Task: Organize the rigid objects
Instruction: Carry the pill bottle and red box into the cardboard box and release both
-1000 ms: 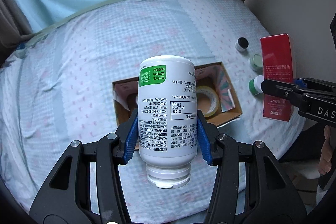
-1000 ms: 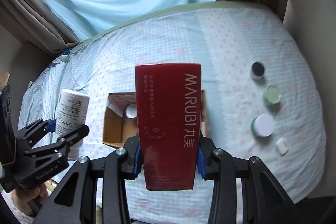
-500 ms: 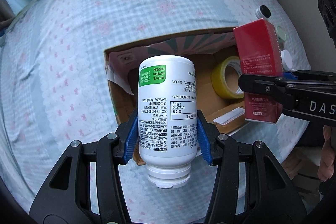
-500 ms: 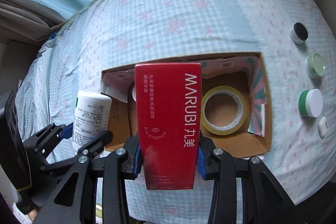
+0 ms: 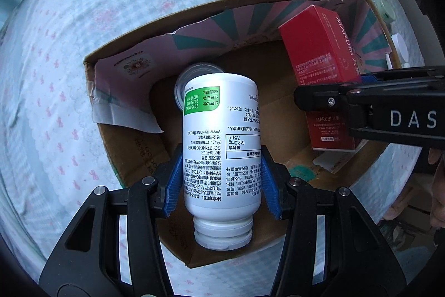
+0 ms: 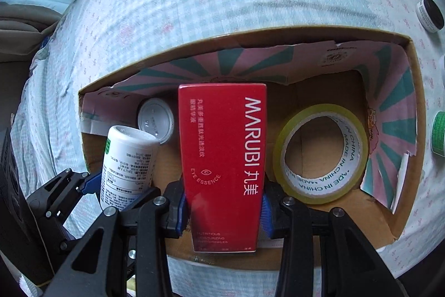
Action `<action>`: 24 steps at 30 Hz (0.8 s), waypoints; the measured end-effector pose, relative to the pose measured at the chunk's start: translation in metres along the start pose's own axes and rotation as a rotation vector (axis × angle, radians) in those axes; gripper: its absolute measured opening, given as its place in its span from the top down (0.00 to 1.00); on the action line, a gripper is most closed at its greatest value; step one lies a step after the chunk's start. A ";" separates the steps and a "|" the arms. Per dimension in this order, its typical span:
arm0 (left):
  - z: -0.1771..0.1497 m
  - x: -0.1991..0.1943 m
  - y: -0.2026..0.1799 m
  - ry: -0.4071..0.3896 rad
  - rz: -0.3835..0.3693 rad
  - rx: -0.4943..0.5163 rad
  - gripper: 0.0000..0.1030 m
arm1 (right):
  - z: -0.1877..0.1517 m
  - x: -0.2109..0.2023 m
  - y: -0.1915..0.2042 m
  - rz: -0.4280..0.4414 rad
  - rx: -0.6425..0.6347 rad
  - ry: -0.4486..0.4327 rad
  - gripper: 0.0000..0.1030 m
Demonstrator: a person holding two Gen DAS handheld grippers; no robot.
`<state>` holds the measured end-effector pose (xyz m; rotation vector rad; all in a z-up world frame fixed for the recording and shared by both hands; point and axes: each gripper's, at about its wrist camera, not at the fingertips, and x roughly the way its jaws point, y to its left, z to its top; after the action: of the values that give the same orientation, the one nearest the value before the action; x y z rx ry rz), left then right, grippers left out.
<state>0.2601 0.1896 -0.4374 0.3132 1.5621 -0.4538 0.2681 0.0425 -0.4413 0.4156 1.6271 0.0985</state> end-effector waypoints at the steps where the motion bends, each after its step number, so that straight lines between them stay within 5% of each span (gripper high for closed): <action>1: 0.001 0.001 -0.001 0.003 0.001 0.005 0.55 | 0.003 0.001 -0.001 0.002 0.002 0.005 0.64; 5: 0.000 -0.005 -0.009 -0.014 0.005 0.034 0.54 | 0.011 0.004 -0.003 0.031 0.005 0.027 0.63; 7: -0.001 -0.012 -0.014 -0.032 -0.008 0.057 0.21 | 0.012 0.004 -0.004 0.041 -0.003 0.022 0.53; 8: -0.002 -0.015 -0.016 -0.046 -0.007 0.066 0.02 | 0.013 0.004 -0.006 0.042 -0.001 0.025 0.32; 9: -0.004 -0.018 -0.017 -0.054 -0.005 0.072 0.00 | 0.013 0.004 -0.008 0.039 0.006 0.036 0.01; 17: -0.016 -0.022 -0.009 -0.061 -0.023 -0.011 0.00 | -0.002 -0.010 -0.041 0.023 0.087 0.030 0.00; 24: -0.019 -0.047 -0.018 -0.098 -0.023 -0.045 0.00 | -0.017 -0.034 -0.030 0.041 0.062 -0.020 0.00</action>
<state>0.2370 0.1860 -0.3885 0.2352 1.4791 -0.4444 0.2467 0.0067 -0.4161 0.4966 1.6056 0.0750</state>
